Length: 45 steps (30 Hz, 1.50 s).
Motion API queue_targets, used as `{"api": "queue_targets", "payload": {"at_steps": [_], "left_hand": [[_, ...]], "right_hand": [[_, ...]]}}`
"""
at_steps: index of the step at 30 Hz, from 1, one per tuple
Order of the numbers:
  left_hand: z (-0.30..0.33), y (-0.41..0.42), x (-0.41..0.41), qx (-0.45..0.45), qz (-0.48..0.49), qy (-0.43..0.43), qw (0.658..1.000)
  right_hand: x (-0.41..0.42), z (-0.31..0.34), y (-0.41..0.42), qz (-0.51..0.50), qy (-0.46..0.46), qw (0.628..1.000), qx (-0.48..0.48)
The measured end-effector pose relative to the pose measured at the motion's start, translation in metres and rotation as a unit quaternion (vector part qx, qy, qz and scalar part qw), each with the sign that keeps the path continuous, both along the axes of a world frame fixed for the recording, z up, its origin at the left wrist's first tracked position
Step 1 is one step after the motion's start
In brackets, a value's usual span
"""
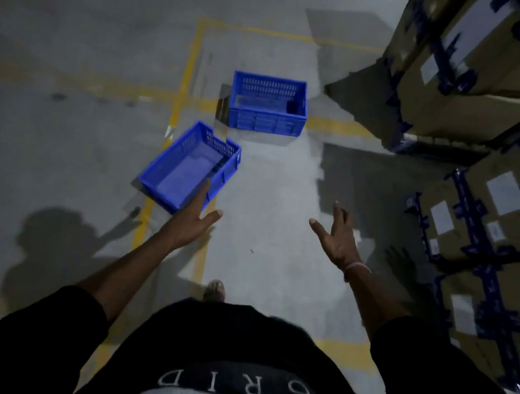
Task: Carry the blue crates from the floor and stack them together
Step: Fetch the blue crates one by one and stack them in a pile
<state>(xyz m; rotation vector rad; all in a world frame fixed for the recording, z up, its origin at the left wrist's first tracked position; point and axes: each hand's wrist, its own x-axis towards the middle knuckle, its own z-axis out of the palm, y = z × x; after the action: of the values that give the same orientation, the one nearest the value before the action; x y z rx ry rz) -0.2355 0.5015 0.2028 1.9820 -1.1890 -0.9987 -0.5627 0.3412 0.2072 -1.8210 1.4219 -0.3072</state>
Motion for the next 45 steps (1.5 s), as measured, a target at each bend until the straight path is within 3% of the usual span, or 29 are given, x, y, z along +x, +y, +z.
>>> {"api": "queue_targets", "payload": {"at_steps": [10,21,27,37,45], "left_hand": [[-0.018,-0.22,0.124,0.043,-0.019,0.009,0.999],[-0.013,-0.468,0.182,0.082,0.004,0.005,0.997],[0.002,-0.579,0.222,0.054,0.004,0.018,0.998],[-0.09,-0.761,0.364,0.07,-0.03,0.001,0.997],[-0.243,-0.853,0.437,0.132,-0.055,-0.004,0.99]], "right_hand": [[0.107,-0.003,-0.209,-0.03,0.007,0.999,0.018],[0.188,-0.017,-0.488,-0.009,0.008,0.999,0.038],[0.241,-0.026,-0.612,0.016,0.021,0.999,0.034],[0.362,-0.123,-0.786,-0.017,0.045,0.997,0.064],[0.425,-0.269,-0.885,-0.047,0.056,0.99,0.123]]}}
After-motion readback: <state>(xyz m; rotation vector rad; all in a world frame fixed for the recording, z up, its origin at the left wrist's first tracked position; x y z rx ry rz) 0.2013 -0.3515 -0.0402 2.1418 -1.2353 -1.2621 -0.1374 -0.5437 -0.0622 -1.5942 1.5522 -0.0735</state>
